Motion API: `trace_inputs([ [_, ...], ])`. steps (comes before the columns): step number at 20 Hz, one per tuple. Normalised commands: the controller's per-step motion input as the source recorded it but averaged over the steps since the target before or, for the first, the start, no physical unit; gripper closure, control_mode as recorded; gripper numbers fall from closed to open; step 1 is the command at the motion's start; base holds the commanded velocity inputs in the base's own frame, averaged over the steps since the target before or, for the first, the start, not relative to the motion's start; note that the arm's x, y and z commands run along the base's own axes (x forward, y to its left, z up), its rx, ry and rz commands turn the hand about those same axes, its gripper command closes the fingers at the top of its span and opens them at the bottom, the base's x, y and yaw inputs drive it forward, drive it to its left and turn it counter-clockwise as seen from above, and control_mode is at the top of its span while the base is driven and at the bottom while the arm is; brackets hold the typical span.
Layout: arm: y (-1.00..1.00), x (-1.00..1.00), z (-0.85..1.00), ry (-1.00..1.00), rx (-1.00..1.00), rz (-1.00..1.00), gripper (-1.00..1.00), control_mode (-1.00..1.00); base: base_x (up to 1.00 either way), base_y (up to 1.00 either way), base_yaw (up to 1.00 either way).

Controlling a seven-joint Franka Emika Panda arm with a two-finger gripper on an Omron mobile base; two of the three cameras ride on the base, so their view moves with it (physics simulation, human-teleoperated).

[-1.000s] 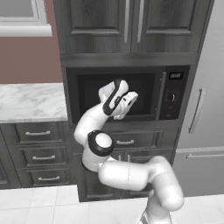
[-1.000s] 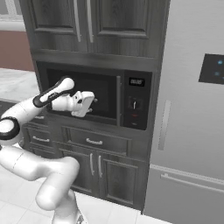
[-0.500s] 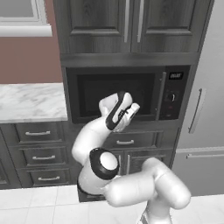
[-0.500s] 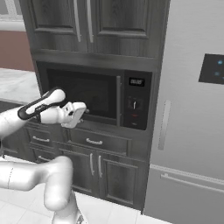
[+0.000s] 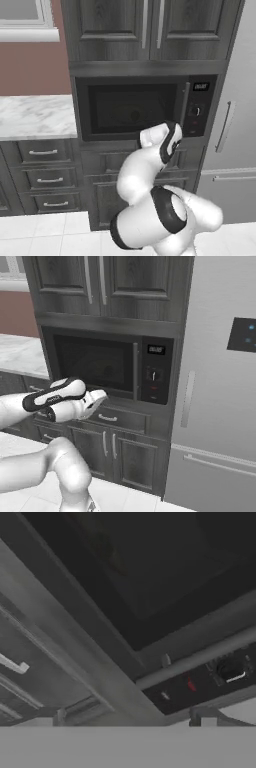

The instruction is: Pick the avocado from the sink and place it in the bowl. Then pick the bowl and place it in the microwave. Then close the microwave door and press the start button.

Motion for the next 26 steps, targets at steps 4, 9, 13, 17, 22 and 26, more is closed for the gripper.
trace_inputs([
  [4,-0.98,-0.25,0.18,0.05,0.0,0.28,-1.0,-1.0,0.0,0.0,0.0],
  [9,-0.92,0.0,0.34,0.06,0.14,0.24,-1.0,-1.0,0.0,0.0,0.0],
  [13,-0.81,0.13,0.52,0.0,0.23,0.15,-1.0,-1.0,0.0,0.0,0.0],
  [17,-0.91,0.03,0.54,0.0,0.26,0.1,-1.0,-1.0,0.0,0.0,0.0],
  [22,-0.97,0.0,0.28,0.13,0.35,0.08,-1.0,-1.0,0.0,0.0,0.0],
  [26,-0.97,0.0,0.0,0.23,0.39,0.17,-1.0,-1.0,0.0,0.0,0.0],
])
